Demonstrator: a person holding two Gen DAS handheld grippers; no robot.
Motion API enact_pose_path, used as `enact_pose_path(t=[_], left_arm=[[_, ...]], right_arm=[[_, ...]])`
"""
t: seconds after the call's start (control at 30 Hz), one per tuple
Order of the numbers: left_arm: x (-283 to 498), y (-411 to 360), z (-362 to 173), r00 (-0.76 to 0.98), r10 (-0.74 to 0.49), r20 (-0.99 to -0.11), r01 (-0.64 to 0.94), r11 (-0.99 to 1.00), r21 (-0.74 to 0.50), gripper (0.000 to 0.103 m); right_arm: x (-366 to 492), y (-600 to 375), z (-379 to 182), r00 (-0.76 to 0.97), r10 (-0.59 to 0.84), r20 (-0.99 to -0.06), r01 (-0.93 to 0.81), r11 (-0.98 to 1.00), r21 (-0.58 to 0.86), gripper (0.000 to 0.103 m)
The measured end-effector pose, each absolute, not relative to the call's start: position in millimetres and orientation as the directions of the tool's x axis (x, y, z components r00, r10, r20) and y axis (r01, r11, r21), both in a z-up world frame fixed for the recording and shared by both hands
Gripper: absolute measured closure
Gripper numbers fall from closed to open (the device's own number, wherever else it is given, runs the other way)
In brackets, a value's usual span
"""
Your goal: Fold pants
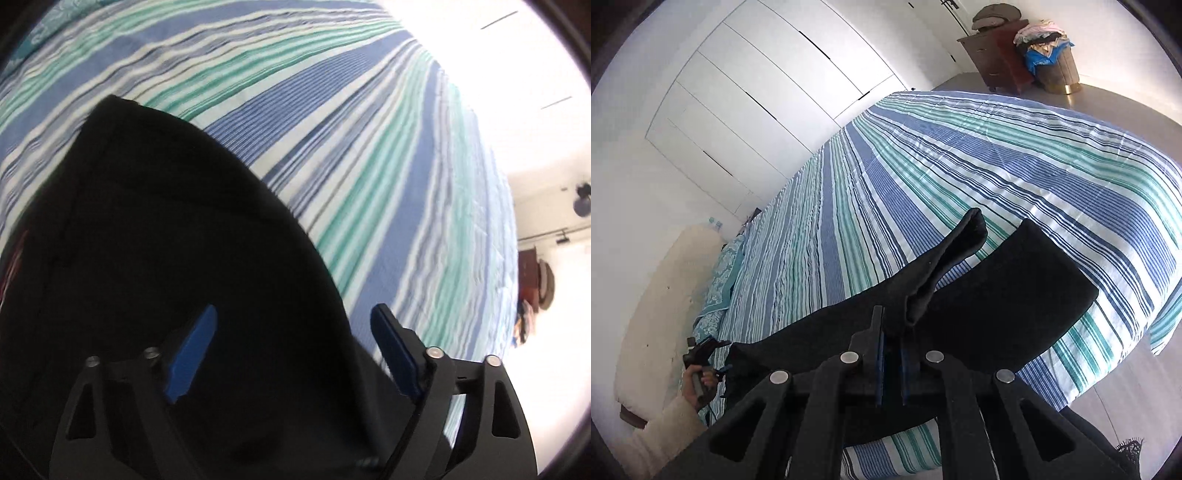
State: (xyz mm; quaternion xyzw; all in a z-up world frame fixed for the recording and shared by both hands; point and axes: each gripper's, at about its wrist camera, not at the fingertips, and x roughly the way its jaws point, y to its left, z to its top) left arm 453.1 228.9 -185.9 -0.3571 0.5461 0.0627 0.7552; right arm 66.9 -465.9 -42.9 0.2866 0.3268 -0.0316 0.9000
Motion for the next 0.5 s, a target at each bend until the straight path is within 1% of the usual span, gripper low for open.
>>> enact_pose_path(t=[0.07,0.1,0.13,0.17,0.2,0.27,0.33,0.4,0.43,0.5], left_arm=[[473.9,227.1,-195.6,0.355,-0.282,-0.891,-0.496,0.751,-0.436,0.031],[482.6,226.9,-199.5,0.34,-0.267,-0.901,-0.501,0.76,-0.415,0.044],[486.9,225.8,-201.6,0.331,-0.257,-0.908,-0.503,0.766,-0.4,0.074],[491.4,224.3,-203.8,0.326,-0.252,-0.911,-0.496,0.775,-0.392,0.094],[493.2,223.7,-203.6,0.324,-0.248,-0.913,-0.492,0.78,-0.387,0.096],[485.8,220.5,-187.6,0.38,-0.214,-0.9,-0.478,0.787,-0.389,0.097],[469.0,218.0,-155.6,0.455,-0.199,-0.868,-0.45,0.79,-0.417,0.097],[437.1,218.9,-110.3,0.563,-0.196,-0.803,-0.385,0.797,-0.465,0.097],[417.0,219.3,-87.9,0.614,-0.184,-0.768,-0.347,0.81,-0.472,0.097],[354.9,218.9,-46.8,0.718,-0.117,-0.686,-0.277,0.856,-0.436,0.097]], right_arm=[[64.0,-464.9,-40.4,0.78,0.14,-0.61,0.235,0.837,0.494,0.097],[62.3,-464.2,-39.1,0.778,0.143,-0.612,0.232,0.84,0.491,0.097],[61.0,-463.7,-38.1,0.775,0.144,-0.615,0.229,0.843,0.487,0.097],[59.7,-463.4,-37.9,0.772,0.145,-0.618,0.228,0.845,0.483,0.097],[59.9,-464.1,-38.8,0.767,0.149,-0.624,0.228,0.846,0.482,0.097],[66.1,-468.7,-42.5,0.755,0.144,-0.639,0.234,0.852,0.468,0.097],[82.9,-478.9,-45.0,0.747,0.138,-0.65,0.24,0.856,0.457,0.097],[102.1,-489.1,-36.3,0.76,0.131,-0.637,0.228,0.864,0.45,0.097],[109.6,-492.9,-25.9,0.778,0.129,-0.615,0.21,0.869,0.448,0.097],[117.0,-496.0,-6.1,0.809,0.127,-0.573,0.17,0.883,0.436,0.097]])
